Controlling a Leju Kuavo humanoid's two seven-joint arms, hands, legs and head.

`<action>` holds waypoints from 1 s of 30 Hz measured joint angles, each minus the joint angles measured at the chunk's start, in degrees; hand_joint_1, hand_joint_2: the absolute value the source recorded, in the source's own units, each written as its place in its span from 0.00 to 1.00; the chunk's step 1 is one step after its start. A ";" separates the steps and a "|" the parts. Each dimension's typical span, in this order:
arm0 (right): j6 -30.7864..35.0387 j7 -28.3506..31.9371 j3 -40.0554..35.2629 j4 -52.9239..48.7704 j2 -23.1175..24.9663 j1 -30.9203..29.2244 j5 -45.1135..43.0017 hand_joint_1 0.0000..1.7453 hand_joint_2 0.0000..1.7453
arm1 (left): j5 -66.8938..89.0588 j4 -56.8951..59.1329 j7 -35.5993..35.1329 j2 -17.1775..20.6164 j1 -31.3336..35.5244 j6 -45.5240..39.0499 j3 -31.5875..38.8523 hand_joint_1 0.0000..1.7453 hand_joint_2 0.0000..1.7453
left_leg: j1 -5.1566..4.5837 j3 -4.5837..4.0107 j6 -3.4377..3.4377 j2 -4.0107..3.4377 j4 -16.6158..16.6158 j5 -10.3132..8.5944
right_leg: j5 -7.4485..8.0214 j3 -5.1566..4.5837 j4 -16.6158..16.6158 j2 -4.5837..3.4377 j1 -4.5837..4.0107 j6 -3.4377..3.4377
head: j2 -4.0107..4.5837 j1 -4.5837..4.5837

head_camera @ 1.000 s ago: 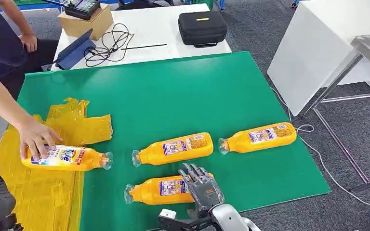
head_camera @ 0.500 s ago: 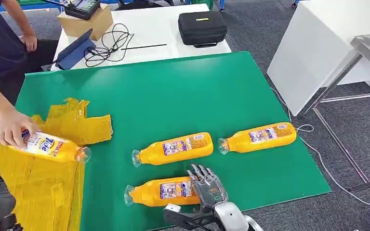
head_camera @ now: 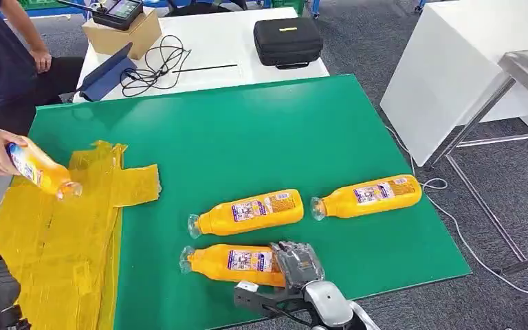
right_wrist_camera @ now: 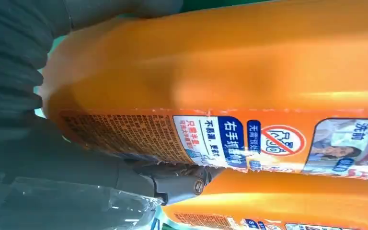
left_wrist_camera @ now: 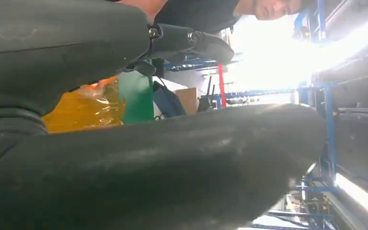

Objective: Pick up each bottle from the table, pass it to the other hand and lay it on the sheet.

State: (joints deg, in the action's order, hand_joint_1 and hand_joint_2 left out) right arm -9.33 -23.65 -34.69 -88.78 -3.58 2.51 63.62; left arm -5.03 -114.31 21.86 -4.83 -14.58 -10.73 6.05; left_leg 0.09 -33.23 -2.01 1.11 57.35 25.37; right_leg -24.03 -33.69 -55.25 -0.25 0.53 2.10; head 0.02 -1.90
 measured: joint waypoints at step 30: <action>9.27 38.31 12.79 -11.52 1.81 -0.98 -40.70 1.00 1.00 | -20.61 4.72 -0.44 1.97 -0.19 14.49 -9.12 0.00 1.00 | 0.01 -0.27 -0.02 0.03 0.01 -0.02 | 0.09 -0.23 -0.01 0.00 -0.03 -0.08 | 0.00 0.00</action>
State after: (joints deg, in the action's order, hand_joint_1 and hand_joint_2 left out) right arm -0.07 14.67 -21.90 -100.30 -1.77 1.52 22.93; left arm -25.64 -109.59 21.42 -2.86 -14.77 3.76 -3.06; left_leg 0.09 -33.50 -2.03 1.13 57.36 25.35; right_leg -23.94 -33.91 -55.26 -0.25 0.50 2.01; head 0.02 -1.90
